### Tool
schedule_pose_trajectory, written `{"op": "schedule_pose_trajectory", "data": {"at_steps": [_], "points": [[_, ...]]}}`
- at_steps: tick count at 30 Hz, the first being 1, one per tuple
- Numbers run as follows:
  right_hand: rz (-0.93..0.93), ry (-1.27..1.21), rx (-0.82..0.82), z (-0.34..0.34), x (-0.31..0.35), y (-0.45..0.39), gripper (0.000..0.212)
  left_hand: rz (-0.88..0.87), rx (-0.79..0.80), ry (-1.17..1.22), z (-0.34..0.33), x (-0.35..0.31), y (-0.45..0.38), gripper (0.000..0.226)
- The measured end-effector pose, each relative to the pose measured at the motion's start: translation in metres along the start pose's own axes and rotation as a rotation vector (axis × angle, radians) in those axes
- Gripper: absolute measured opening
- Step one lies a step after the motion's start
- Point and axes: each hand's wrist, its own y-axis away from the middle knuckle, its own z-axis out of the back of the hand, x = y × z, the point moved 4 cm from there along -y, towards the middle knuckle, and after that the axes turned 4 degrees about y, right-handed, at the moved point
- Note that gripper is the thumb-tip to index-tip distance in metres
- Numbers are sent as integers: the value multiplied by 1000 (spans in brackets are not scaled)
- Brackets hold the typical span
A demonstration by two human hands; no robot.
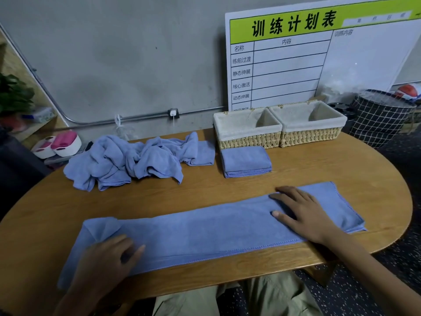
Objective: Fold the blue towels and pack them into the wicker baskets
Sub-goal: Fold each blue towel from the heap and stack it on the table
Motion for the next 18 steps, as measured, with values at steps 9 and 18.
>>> {"op": "schedule_pose_trajectory", "data": {"at_steps": [9,18], "points": [[-192,60,172,6,-41,-13,85,296,185,-237,-6,20,-7,26],[-158,76,201,13,-56,-13,76,251,347,-36,-71,-22,-46,88]]}}
